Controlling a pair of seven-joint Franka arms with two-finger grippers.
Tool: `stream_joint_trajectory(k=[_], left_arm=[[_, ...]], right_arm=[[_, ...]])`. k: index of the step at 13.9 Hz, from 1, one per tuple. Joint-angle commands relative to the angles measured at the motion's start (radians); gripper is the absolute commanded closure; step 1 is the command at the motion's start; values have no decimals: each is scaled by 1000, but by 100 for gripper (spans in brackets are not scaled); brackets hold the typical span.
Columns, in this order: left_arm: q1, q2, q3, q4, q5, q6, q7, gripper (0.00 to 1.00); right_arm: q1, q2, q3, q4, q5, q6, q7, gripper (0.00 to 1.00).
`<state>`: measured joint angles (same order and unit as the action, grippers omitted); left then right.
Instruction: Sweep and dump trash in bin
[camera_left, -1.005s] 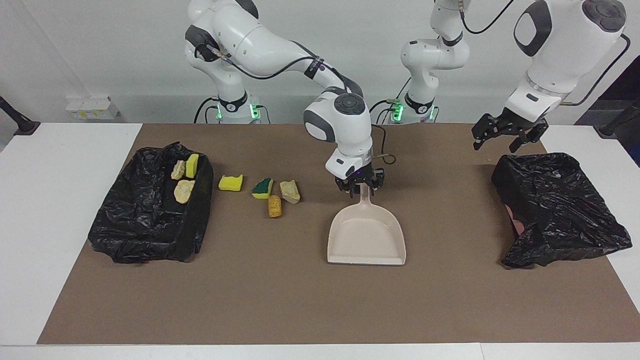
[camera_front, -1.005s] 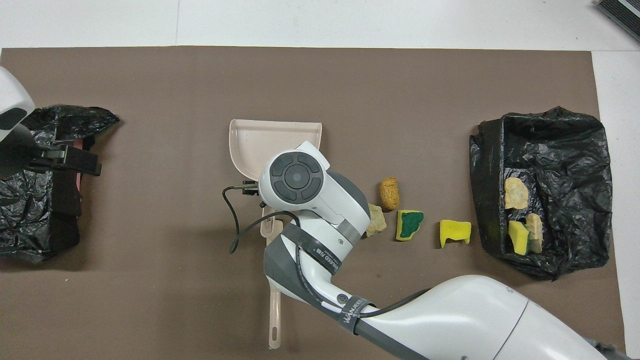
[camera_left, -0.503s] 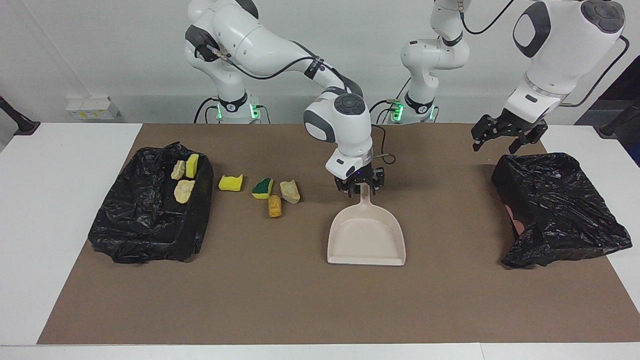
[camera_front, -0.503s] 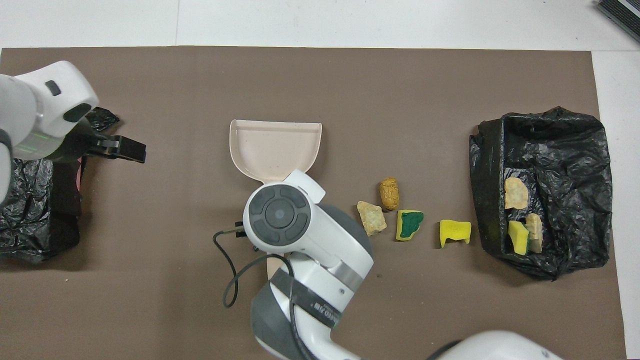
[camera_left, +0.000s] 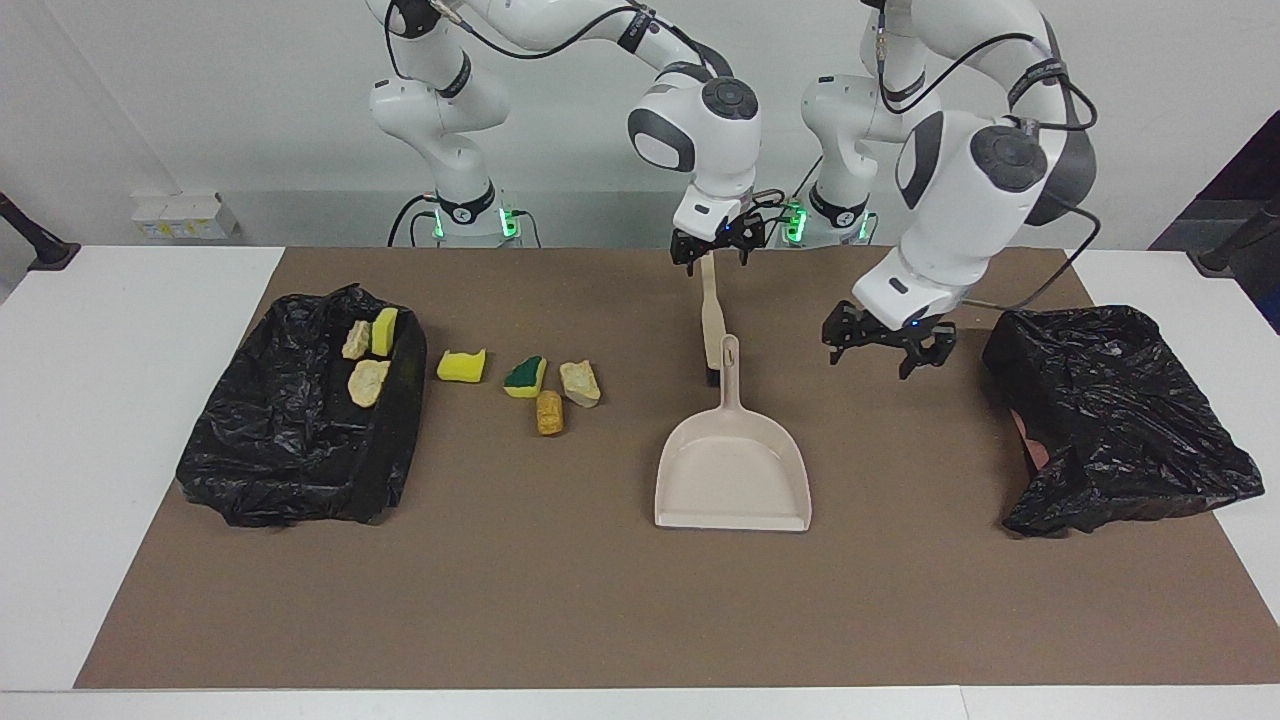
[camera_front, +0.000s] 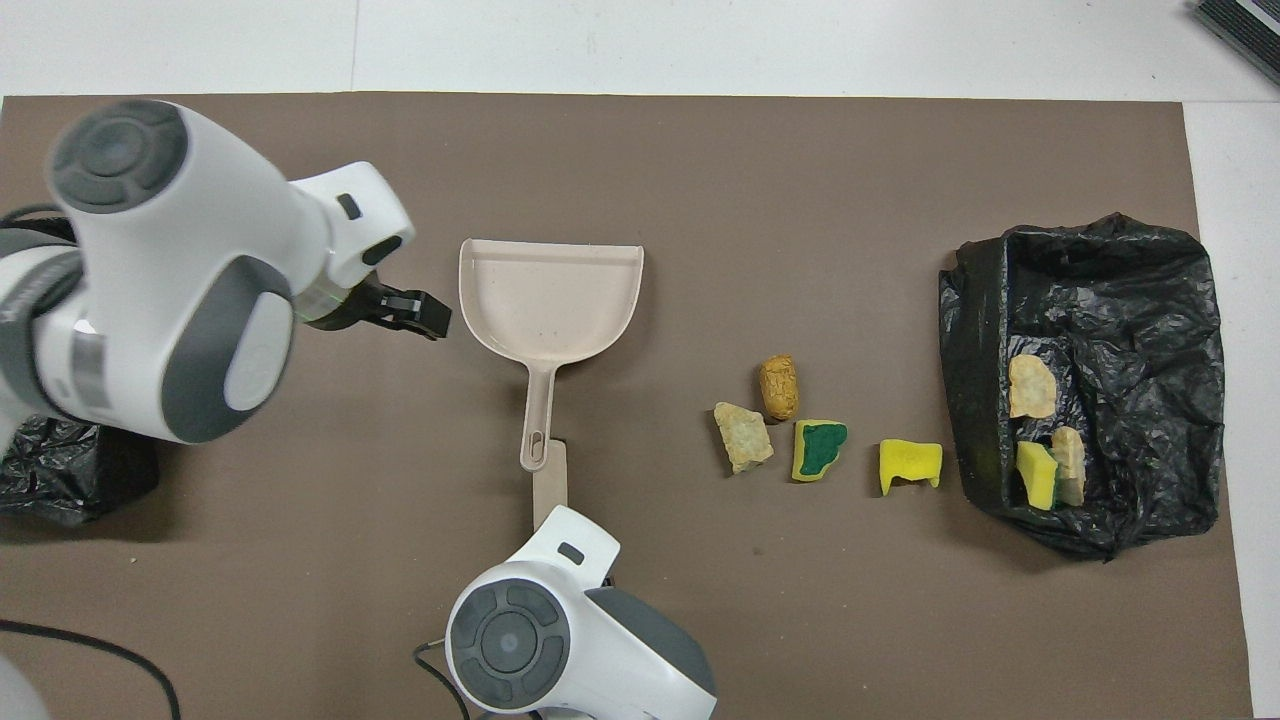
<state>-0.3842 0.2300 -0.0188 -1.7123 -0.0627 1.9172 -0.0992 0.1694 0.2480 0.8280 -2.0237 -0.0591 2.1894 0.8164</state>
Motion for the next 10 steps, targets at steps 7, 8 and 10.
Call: stream_joint_trajectory(k=[7,8,10], left_arm=[[-179,-64,16,-303,-2,221,-208,0],[-185,-73,14,-323,-3,223,-214,0],[-197,-81,16,-331,-3,226,-237,34]], right_arm=[[-22,7,8,-84,24,115,-26,53],[-22,8,8,-84,24,125,-29,74],[-21,11,7,-79,24,127,-36,100]])
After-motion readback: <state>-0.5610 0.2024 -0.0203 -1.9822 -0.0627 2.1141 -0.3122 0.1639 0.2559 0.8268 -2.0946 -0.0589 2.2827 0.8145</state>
